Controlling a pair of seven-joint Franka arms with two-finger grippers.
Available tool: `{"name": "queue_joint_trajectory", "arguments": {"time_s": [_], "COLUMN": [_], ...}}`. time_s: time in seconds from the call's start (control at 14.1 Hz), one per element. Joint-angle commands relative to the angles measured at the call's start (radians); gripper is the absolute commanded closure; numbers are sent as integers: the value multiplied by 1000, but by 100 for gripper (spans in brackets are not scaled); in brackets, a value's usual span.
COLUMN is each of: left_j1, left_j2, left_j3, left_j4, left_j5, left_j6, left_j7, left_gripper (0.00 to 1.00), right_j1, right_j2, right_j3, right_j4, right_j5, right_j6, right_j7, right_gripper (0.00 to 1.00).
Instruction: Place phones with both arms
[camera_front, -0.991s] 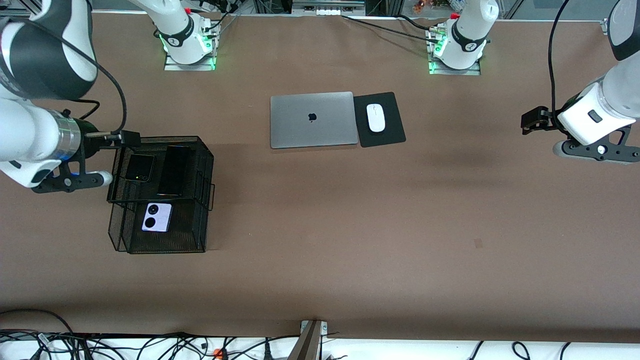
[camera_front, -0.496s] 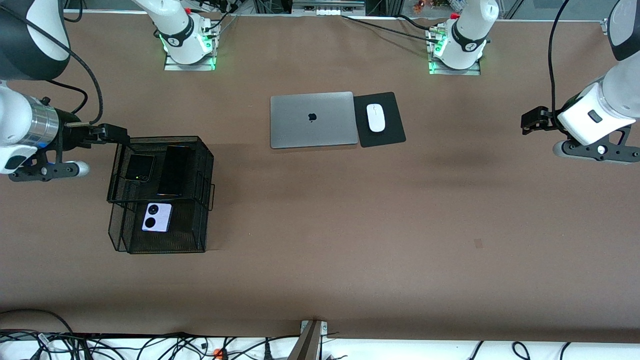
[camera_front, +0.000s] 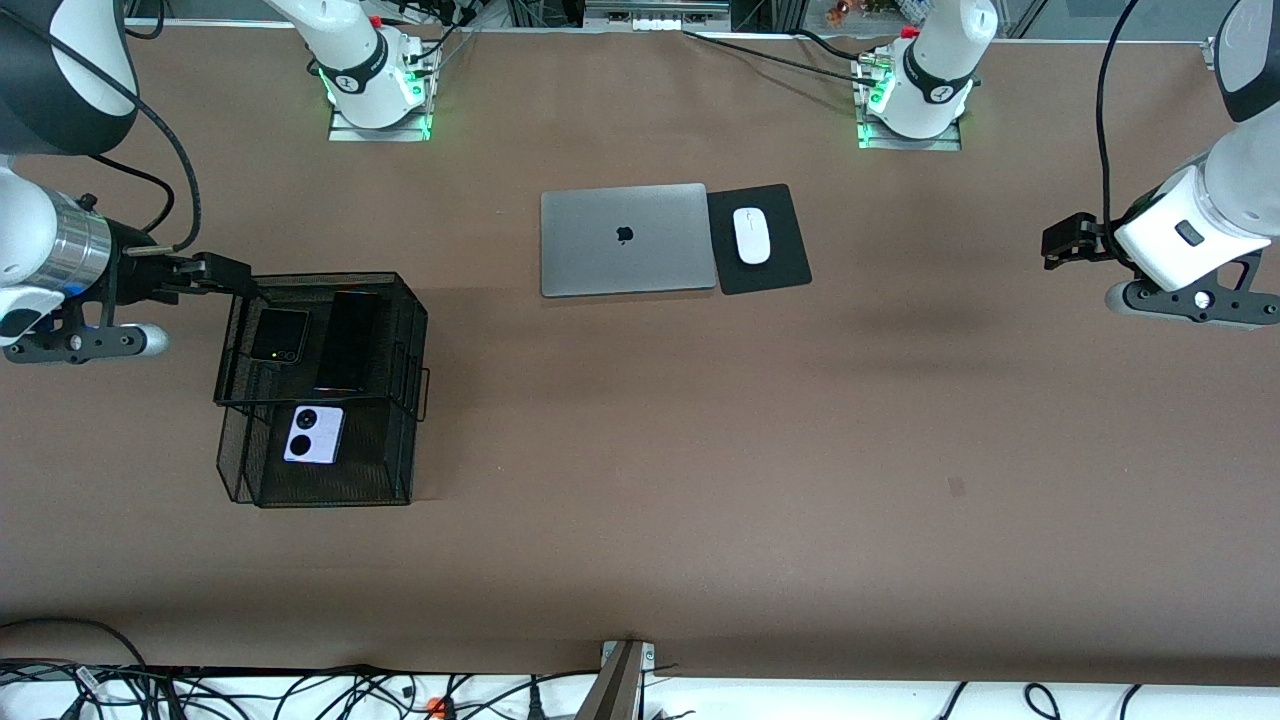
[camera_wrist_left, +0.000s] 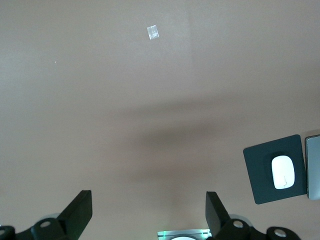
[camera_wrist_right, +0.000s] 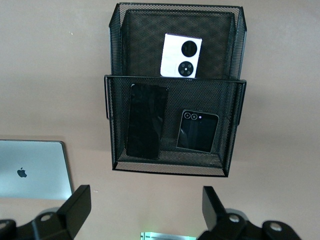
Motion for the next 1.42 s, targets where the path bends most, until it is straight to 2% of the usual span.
{"name": "queue_joint_trajectory", "arguments": {"time_s": [0.0,0.35,1.35], "left_j1": [5,3,3], "left_j2": [-1,1,1], "left_j3": [-1,-1,-7], "left_j4": [4,4,4], "left_j5": [0,0,1], "left_j6": [5,5,4], "left_j7": [16,16,11], "left_gripper": [0,0,0], "right_j1": [-46,-74,-65], "right_j2": [-25,-25,-21], "right_j3": [29,32,32], "right_j4": [-29,-32,-32], "right_j5": [-6,-14,-17], "right_j6": [12,23,56], "right_j7": [16,18,16], "right_gripper": [1,1,0]}}
